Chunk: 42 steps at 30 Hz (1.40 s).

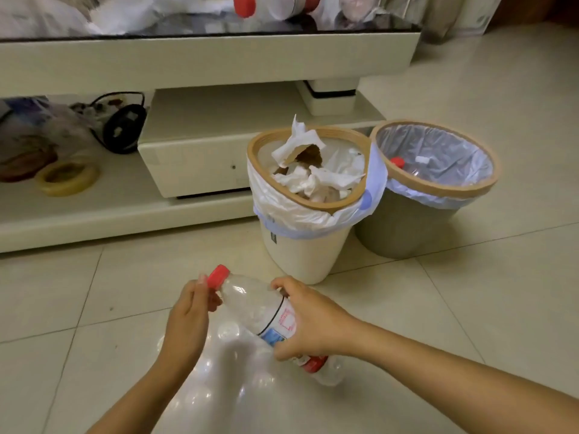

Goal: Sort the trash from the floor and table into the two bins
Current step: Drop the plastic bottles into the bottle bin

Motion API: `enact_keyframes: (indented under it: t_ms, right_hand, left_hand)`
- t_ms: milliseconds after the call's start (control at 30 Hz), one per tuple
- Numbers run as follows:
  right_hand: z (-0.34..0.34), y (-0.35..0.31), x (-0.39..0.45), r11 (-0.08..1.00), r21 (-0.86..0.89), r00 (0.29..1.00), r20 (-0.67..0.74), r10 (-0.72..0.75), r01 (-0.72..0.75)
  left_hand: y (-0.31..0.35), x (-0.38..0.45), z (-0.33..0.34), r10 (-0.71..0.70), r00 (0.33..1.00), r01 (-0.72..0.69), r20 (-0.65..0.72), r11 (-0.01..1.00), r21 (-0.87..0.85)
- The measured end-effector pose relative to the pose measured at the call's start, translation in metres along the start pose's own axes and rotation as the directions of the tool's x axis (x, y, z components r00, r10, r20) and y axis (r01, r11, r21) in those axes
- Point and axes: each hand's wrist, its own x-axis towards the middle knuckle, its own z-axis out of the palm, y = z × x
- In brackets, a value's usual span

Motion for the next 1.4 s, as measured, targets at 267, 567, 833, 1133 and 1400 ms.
enact_keyframes:
  t_ms: [267, 567, 833, 1133, 1400]
  right_hand:
    - [-0.141, -0.051, -0.047, 0.894, 0.257, 0.862, -0.454, -0.225, 0.368]
    - [-0.260, 0.048, -0.019, 0.845, 0.319, 0.368, -0.916, 0.159, 0.430]
    - [-0.259, 0.084, 0.003, 0.900, 0.340, 0.330, -0.912, 0.244, 0.274]
    - [-0.249, 0.065, 0.001, 0.917, 0.242, 0.269, -0.950, 0.157, 0.318]
    - [-0.236, 0.021, -0.004, 0.878, 0.394, 0.418, -0.870, 0.261, 0.273]
  left_hand:
    - [0.158, -0.001, 0.013, 0.459, 0.883, -0.424, 0.098, 0.870, -0.251]
    - [0.198, -0.004, 0.043, 0.442, 0.890, -0.372, 0.111, 0.845, -0.384]
    - [0.190, 0.002, 0.057, 0.386, 0.911, -0.323, 0.147, 0.887, -0.330]
    - [0.176, 0.015, 0.062, 0.317, 0.935, -0.252, 0.160, 0.910, -0.330]
    - [0.192, 0.017, 0.054, 0.193, 0.956, -0.118, 0.222, 0.943, -0.310]
